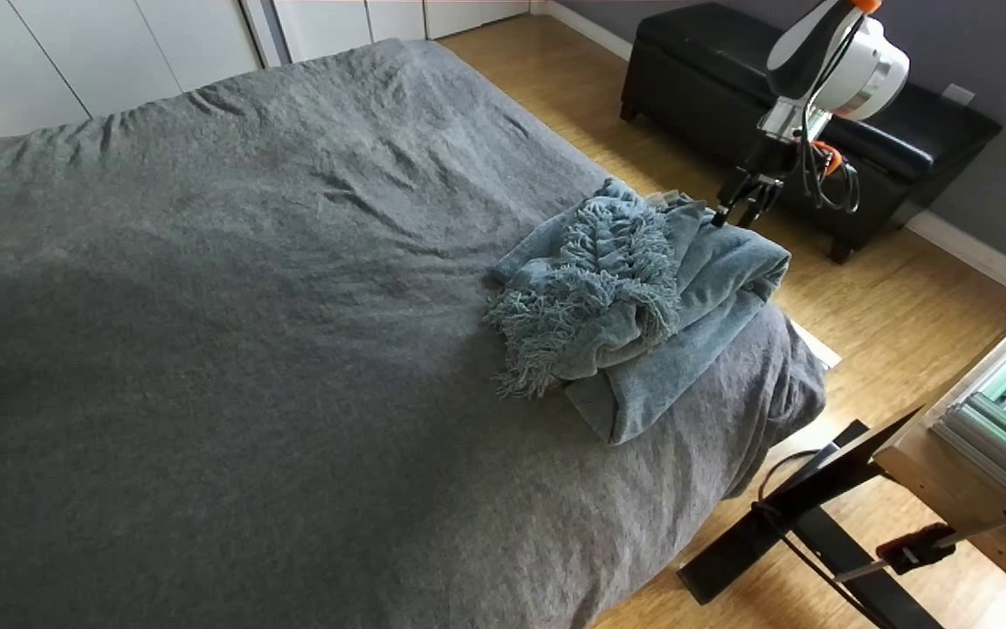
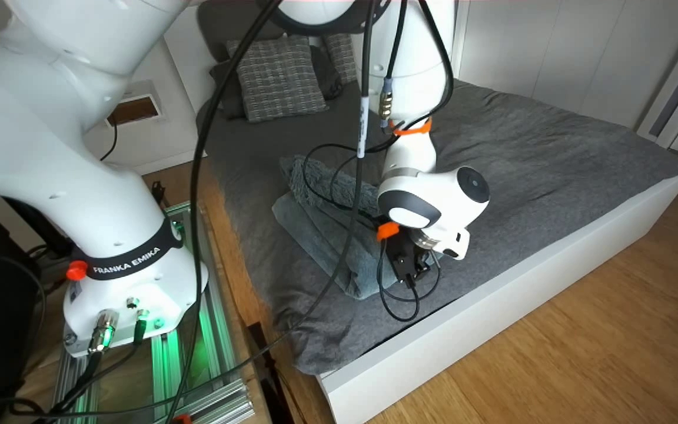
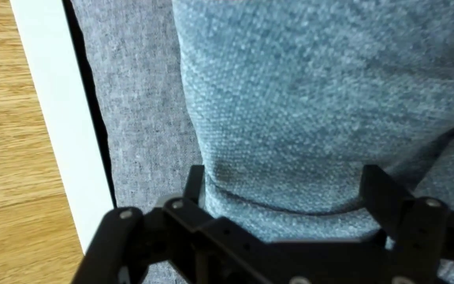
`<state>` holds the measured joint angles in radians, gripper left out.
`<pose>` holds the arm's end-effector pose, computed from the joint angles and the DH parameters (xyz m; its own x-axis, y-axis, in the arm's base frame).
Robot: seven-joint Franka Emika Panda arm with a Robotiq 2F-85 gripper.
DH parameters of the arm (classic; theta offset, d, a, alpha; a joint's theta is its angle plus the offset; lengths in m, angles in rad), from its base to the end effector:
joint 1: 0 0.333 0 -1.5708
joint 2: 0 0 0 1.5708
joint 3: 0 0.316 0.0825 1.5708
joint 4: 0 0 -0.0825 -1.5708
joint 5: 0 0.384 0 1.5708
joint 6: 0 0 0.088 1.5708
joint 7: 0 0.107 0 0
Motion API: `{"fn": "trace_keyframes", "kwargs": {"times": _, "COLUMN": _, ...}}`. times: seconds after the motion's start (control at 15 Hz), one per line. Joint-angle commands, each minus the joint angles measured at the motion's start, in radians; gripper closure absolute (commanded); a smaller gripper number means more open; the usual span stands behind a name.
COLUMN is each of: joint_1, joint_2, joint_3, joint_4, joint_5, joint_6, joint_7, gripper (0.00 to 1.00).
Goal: Fold the throw blanket in half
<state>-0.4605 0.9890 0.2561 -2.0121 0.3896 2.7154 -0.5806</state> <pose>0.4985 -0.0923 -0.0453 0.9873 -0.0555 -0.1491 -0.1117 -0.9093 -0.4009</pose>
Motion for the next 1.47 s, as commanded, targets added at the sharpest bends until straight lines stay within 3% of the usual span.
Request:
{"fn": "trace_keyframes", "kwargs": {"times": 0.0, "joint_1": -0.018, "joint_2": 0.003, "joint_3": 0.014, "joint_4": 0.001, "joint_5": -0.034, "joint_6": 0.003, "joint_7": 0.024, "gripper": 0.00}}
{"fn": "trace_keyframes", "kwargs": {"times": 0.4, "joint_1": -0.048, "joint_2": 0.076, "joint_3": 0.039, "joint_4": 0.058, "joint_5": -0.042, "joint_6": 0.037, "joint_7": -0.029, "gripper": 0.00}}
{"fn": "trace_keyframes", "kwargs": {"times": 0.73, "joint_1": -0.131, "joint_2": 0.172, "joint_3": 0.109, "joint_4": 0.132, "joint_5": -0.040, "joint_6": 0.041, "joint_7": -0.123, "gripper": 0.00}}
{"fn": "trace_keyframes", "kwargs": {"times": 1.13, "joint_1": -0.201, "joint_2": 0.280, "joint_3": 0.157, "joint_4": 0.219, "joint_5": -0.058, "joint_6": -0.019, "joint_7": -0.225, "gripper": 0.00}}
{"fn": "trace_keyframes", "kwargs": {"times": 1.4, "joint_1": -0.201, "joint_2": 0.318, "joint_3": 0.162, "joint_4": 0.262, "joint_5": -0.050, "joint_6": -0.109, "joint_7": -0.246, "gripper": 0.00}}
